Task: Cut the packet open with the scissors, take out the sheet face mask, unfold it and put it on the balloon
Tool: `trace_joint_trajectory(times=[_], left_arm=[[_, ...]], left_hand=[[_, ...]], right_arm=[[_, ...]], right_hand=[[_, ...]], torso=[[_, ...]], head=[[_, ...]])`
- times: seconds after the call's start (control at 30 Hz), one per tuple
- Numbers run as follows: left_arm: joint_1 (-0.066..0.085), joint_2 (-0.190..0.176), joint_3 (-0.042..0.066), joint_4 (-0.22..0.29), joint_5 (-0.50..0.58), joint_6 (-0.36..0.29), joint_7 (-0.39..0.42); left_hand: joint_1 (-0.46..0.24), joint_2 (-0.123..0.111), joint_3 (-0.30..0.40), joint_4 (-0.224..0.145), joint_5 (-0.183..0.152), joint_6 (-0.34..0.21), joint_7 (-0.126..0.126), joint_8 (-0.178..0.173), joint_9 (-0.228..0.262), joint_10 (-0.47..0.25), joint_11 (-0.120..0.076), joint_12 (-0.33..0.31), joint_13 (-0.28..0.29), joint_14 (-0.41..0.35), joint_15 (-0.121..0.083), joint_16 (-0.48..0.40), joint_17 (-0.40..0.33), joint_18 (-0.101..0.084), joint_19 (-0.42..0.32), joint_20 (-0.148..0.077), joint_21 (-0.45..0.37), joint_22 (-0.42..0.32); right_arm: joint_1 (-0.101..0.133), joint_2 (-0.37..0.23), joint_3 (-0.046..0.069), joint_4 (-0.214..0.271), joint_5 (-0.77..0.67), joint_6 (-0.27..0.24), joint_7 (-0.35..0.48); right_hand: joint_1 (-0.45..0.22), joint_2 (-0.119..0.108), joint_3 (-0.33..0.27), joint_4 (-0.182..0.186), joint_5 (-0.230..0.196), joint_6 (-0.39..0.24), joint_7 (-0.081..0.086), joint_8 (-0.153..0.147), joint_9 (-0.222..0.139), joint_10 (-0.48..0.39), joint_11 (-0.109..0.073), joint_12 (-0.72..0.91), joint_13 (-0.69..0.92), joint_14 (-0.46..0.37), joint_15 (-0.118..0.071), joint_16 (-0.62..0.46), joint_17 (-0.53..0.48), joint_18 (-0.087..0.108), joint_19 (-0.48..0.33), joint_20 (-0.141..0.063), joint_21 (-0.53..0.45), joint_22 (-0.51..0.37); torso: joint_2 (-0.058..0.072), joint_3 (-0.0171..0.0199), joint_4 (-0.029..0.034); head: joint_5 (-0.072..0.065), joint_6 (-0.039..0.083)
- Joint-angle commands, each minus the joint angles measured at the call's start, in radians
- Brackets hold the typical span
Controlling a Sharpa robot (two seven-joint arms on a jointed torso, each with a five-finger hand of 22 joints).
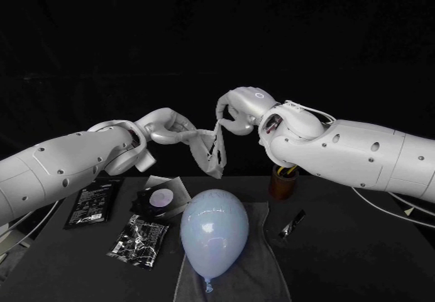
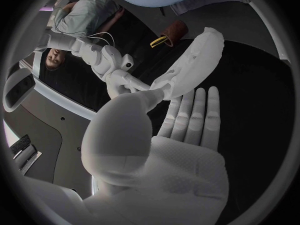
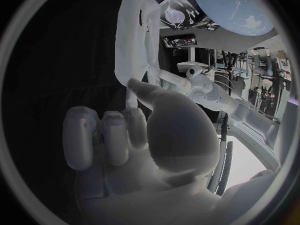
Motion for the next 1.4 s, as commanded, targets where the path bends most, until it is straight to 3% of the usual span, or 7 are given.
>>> trace_joint_trajectory(times=[0.03,0.3,0.6,0.77,0.93,1.17,1.4], left_arm=[[-0.001,-0.003,0.000,0.000,0.012,-0.030,-0.021],[-0.003,-0.010,0.000,0.004,0.013,-0.057,-0.031],[-0.008,-0.012,0.000,-0.003,0.014,-0.091,-0.046],[-0.010,-0.013,0.000,-0.004,0.041,-0.128,-0.043],[-0.011,-0.014,0.001,0.020,0.109,-0.155,-0.010],[-0.014,-0.008,0.004,0.059,0.176,-0.175,0.035],[-0.016,0.008,0.005,0.078,0.202,-0.165,0.032]], left_hand=[[0.015,-0.031,-0.065,-0.002,0.003,-0.012,0.034,-0.010,-0.006,-0.034,0.006,-0.002,0.002,-0.017,0.005,-0.001,-0.003,0.008,-0.021,0.001,-0.004,-0.001],[0.157,0.019,-0.074,-0.058,0.003,0.026,0.012,0.002,-0.007,0.012,-0.015,0.017,0.007,0.007,-0.010,0.016,0.003,0.011,-0.027,0.001,0.003,0.002],[0.130,-0.024,-0.113,-0.043,0.002,0.021,0.016,-0.009,-0.016,0.011,-0.010,0.006,0.003,0.008,-0.008,0.013,0.004,0.011,-0.026,0.001,0.004,0.002],[0.119,-0.030,-0.206,-0.018,0.003,-0.006,0.014,-0.028,-0.028,-0.027,-0.005,-0.001,0.002,-0.014,-0.001,0.001,0.000,0.004,-0.062,0.002,-0.004,-0.001],[0.224,0.033,-0.459,0.059,0.003,-0.017,-0.011,-0.040,-0.043,-0.076,0.010,0.005,0.003,-0.061,0.015,0.001,-0.010,-0.017,-0.168,0.003,-0.007,-0.005],[0.267,0.040,-0.523,0.098,0.002,-0.008,-0.044,-0.048,-0.050,-0.076,0.023,0.009,0.004,-0.082,0.025,-0.001,-0.013,-0.034,-0.224,0.003,-0.012,-0.009],[0.268,0.057,-0.595,0.107,0.002,0.017,0.005,-0.051,-0.052,-0.070,0.006,0.013,0.004,-0.109,0.020,0.000,-0.019,-0.051,-0.266,0.003,-0.012,-0.009]], right_arm=[[0.001,0.000,0.001,0.008,-0.020,-0.018,-0.011],[0.001,-0.004,0.001,0.010,-0.019,-0.013,-0.012],[0.000,-0.006,0.001,-0.001,-0.020,-0.018,-0.014],[0.000,-0.007,0.001,-0.001,-0.021,-0.014,-0.013],[-0.001,-0.008,0.000,0.000,-0.021,-0.007,-0.010],[-0.006,-0.004,0.000,0.001,-0.021,-0.005,-0.006],[-0.010,-0.002,-0.001,0.003,-0.021,-0.008,-0.005]], right_hand=[[-0.002,0.004,0.002,-0.003,0.005,0.006,0.000,0.005,0.020,0.034,-0.003,0.004,0.171,0.104,-0.008,0.004,0.263,-0.011,0.064,-0.006,0.003,0.230],[-0.002,0.004,0.002,-0.003,0.005,0.006,0.000,0.005,0.020,0.034,-0.003,0.004,0.171,0.104,-0.008,0.004,0.263,-0.011,0.064,-0.006,0.003,0.230],[-0.002,0.004,0.003,-0.003,0.005,0.008,0.000,0.004,0.020,0.035,-0.004,0.005,0.172,0.104,-0.008,0.004,0.263,-0.012,0.065,-0.006,0.005,0.231],[-0.002,0.004,0.003,-0.003,0.005,0.008,0.000,0.004,0.020,0.035,-0.004,0.005,0.172,0.104,-0.008,0.004,0.263,-0.012,0.065,-0.006,0.005,0.231],[-0.002,0.003,0.004,-0.003,0.005,0.008,-0.001,0.004,0.019,0.035,-0.004,0.005,0.172,0.104,-0.008,0.004,0.263,-0.011,0.065,-0.006,0.004,0.230],[-0.002,0.003,0.004,-0.003,0.005,0.008,-0.001,0.004,0.019,0.035,-0.004,0.005,0.172,0.104,-0.008,0.004,0.263,-0.011,0.065,-0.006,0.004,0.230],[-0.003,0.002,0.004,-0.003,0.005,0.009,-0.001,0.003,0.019,0.035,-0.005,0.004,0.171,0.104,-0.009,0.004,0.263,-0.011,0.064,-0.007,0.002,0.230]], torso=[[0.000,0.0000,0.0008],[0.000,-0.0007,0.0008],[0.000,-0.0002,-0.0004],[0.000,0.0000,-0.0003],[0.000,-0.0003,-0.0003],[0.000,0.0002,-0.0010],[0.000,0.0001,-0.0012]], head=[[-0.001,0.000],[-0.001,0.001],[-0.002,0.002],[-0.003,0.001],[0.000,0.002],[0.004,0.003],[0.005,0.003]])
